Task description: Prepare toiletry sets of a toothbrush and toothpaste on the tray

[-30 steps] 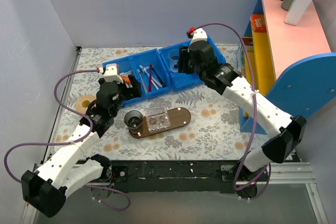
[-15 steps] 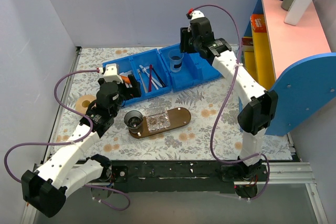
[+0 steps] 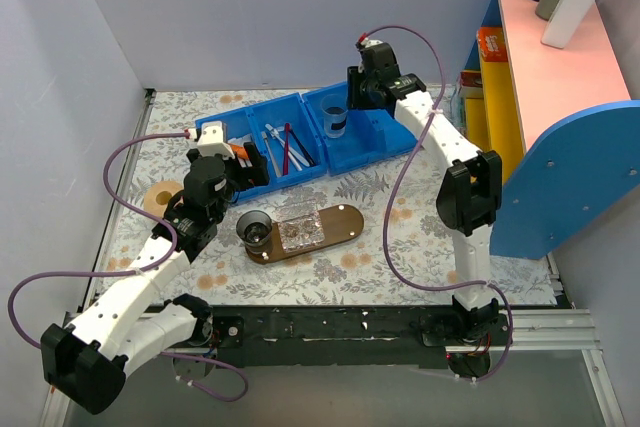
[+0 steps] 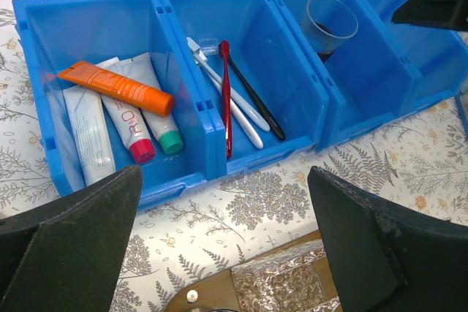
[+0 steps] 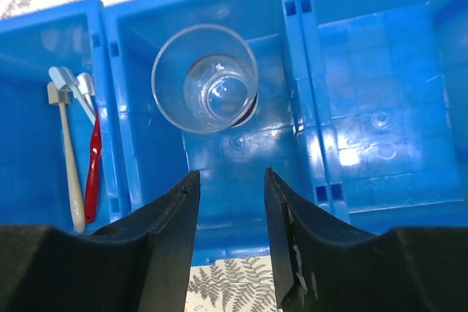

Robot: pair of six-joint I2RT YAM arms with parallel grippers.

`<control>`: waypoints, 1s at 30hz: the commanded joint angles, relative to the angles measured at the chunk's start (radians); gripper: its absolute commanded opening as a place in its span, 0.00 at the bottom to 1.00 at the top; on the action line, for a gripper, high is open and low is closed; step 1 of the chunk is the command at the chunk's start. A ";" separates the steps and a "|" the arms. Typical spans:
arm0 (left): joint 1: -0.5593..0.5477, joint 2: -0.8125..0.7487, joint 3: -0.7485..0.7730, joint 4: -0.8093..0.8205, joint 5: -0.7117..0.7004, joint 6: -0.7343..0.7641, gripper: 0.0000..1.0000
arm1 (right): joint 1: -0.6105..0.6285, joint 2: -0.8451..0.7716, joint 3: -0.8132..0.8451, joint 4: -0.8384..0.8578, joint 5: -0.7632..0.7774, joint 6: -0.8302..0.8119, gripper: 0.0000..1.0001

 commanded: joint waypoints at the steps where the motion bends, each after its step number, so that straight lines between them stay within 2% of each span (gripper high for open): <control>1: 0.006 -0.002 -0.010 0.012 -0.016 0.013 0.98 | 0.004 0.029 0.048 0.030 -0.025 0.026 0.47; 30: 0.007 -0.001 -0.013 0.022 0.014 0.016 0.98 | -0.045 0.198 0.026 0.242 -0.087 0.306 0.43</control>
